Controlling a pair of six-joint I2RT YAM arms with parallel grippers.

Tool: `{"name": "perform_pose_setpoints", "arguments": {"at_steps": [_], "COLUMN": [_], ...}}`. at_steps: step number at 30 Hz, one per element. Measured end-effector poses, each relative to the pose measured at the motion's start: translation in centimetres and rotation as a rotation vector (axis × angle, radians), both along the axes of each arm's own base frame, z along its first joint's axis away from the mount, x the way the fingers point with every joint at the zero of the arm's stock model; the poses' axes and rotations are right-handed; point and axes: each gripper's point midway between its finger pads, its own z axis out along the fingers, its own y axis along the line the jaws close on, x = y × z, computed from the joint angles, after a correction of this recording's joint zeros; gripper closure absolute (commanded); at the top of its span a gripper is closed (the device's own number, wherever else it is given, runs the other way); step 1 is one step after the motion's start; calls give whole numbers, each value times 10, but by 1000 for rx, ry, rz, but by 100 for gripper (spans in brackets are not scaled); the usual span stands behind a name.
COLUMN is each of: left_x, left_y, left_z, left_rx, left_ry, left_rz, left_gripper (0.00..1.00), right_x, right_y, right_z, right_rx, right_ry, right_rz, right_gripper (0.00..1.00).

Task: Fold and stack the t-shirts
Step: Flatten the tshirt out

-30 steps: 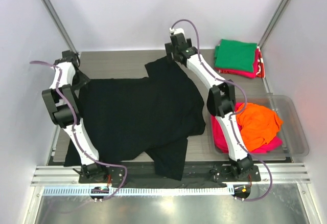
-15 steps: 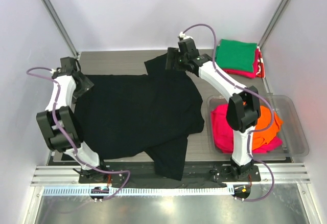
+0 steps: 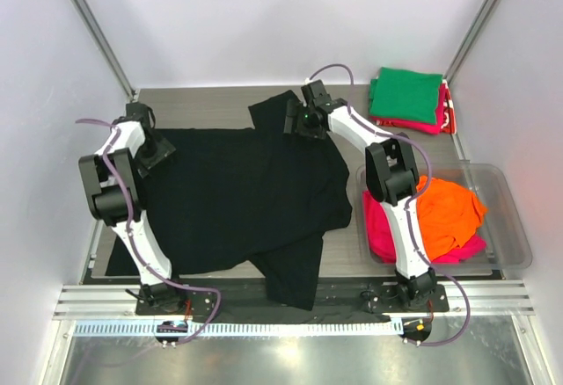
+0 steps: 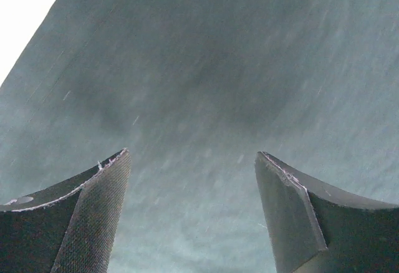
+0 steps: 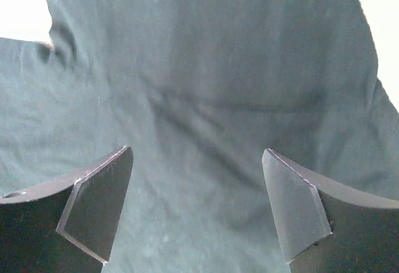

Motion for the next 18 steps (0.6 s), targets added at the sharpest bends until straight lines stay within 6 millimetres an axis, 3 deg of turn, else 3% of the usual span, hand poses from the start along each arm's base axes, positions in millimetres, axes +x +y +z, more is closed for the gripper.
{"name": "perform_pose_setpoints", "arguments": {"at_steps": [5, 12, 18], "left_x": [27, 78, 123], "left_y": [6, 22, 30], "left_z": [-20, -18, -11], "left_rx": [-5, 22, -1], "left_ry": [16, -27, -123], "left_rz": [4, 21, 61], "left_gripper": [20, 21, 18], "right_x": [36, 109, 146], "right_y": [1, 12, 20], "right_z": [-12, -5, 4], "right_rx": [30, 165, 266], "right_ry": [-17, -157, -337], "right_rz": [-16, -25, -9], "right_gripper": [9, 8, 6]}}
